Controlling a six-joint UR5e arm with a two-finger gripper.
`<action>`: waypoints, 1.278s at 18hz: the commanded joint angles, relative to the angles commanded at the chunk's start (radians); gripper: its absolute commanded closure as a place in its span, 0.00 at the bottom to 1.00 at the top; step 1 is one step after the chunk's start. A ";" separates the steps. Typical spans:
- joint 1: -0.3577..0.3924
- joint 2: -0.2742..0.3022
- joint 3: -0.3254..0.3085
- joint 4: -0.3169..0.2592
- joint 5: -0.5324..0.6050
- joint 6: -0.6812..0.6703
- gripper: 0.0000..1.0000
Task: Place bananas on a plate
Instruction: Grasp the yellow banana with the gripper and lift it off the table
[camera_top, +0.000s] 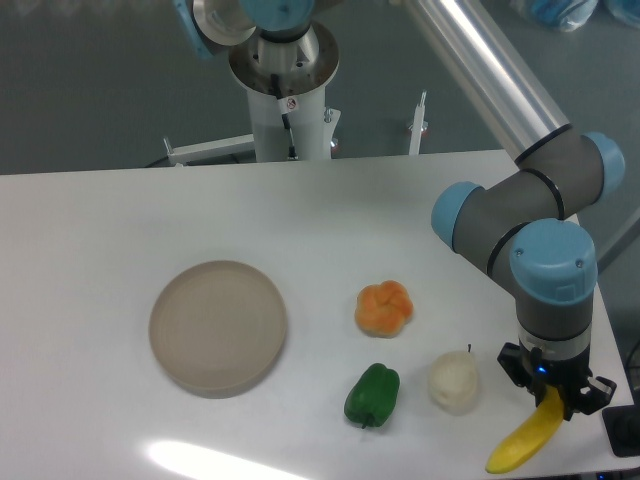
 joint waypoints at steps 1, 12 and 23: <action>0.000 -0.002 -0.001 0.000 -0.002 0.000 0.73; -0.003 0.009 -0.018 0.000 -0.006 0.000 0.73; -0.066 0.239 -0.285 -0.041 -0.026 -0.101 0.73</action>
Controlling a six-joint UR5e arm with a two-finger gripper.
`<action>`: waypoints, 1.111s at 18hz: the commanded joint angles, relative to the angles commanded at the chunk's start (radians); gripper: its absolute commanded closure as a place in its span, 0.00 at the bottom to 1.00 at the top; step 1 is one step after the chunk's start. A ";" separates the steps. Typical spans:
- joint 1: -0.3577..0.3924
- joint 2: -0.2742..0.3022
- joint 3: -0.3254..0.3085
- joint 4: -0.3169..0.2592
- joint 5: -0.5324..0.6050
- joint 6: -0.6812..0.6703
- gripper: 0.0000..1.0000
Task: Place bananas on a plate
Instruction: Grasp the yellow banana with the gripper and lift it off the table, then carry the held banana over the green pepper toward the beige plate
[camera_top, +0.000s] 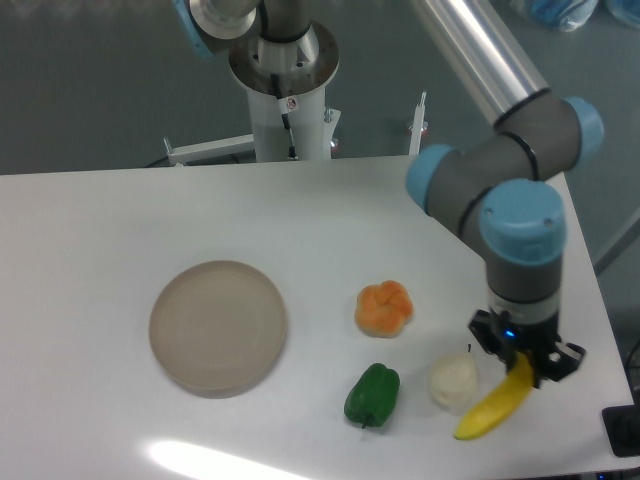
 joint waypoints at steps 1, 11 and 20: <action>-0.014 0.018 -0.023 -0.002 -0.015 -0.032 0.73; -0.225 0.126 -0.227 -0.002 -0.072 -0.462 0.73; -0.325 0.138 -0.364 0.012 -0.075 -0.508 0.73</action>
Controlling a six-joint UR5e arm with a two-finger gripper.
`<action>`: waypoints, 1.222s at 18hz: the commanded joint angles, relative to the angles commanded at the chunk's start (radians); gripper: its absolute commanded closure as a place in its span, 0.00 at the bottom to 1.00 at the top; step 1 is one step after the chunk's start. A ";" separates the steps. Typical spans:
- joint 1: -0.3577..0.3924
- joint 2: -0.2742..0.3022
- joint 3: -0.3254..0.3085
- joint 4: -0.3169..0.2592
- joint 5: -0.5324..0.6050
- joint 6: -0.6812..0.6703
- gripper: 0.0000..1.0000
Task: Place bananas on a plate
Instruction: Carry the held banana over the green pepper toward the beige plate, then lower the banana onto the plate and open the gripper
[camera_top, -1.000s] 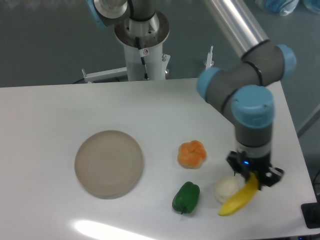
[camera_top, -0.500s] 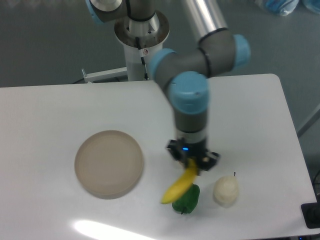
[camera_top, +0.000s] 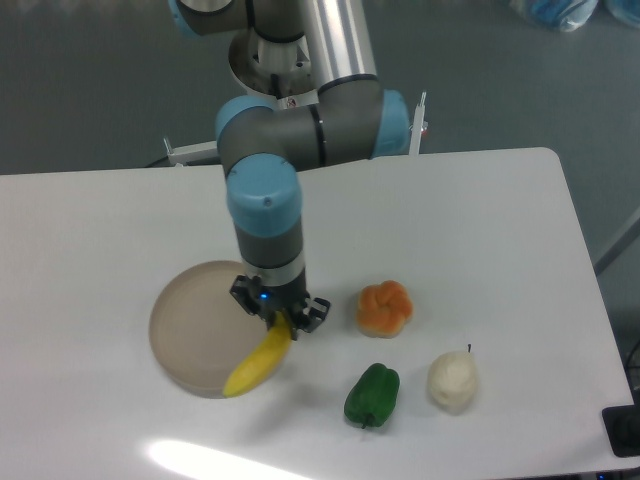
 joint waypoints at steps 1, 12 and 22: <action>-0.009 -0.005 -0.011 0.005 0.000 -0.002 0.73; -0.041 -0.034 -0.094 0.110 0.009 -0.005 0.73; -0.052 -0.064 -0.092 0.120 0.009 -0.026 0.72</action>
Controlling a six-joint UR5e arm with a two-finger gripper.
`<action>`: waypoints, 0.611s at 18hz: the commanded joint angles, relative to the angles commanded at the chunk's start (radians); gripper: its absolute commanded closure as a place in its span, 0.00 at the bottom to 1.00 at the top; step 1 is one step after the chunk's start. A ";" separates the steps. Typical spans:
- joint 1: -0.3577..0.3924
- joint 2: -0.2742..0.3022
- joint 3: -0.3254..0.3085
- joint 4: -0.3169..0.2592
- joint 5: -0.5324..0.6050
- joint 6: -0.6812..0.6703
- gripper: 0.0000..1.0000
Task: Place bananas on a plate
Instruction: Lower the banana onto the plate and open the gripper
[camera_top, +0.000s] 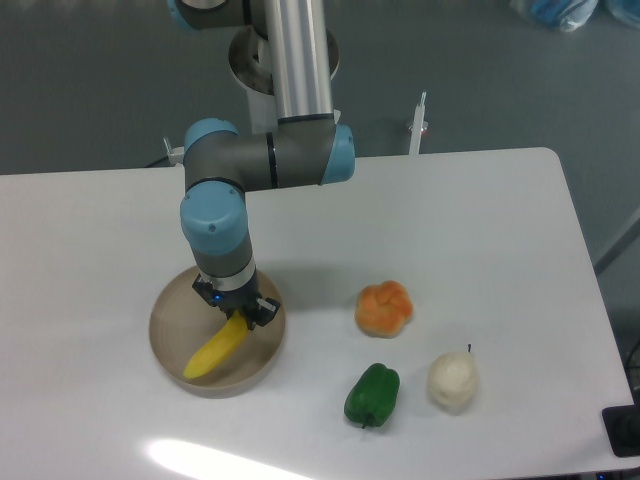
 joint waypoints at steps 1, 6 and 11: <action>0.000 -0.003 0.000 0.000 0.000 0.000 0.72; -0.006 -0.015 -0.002 0.002 0.002 -0.002 0.72; -0.008 -0.026 -0.003 0.003 0.003 0.000 0.70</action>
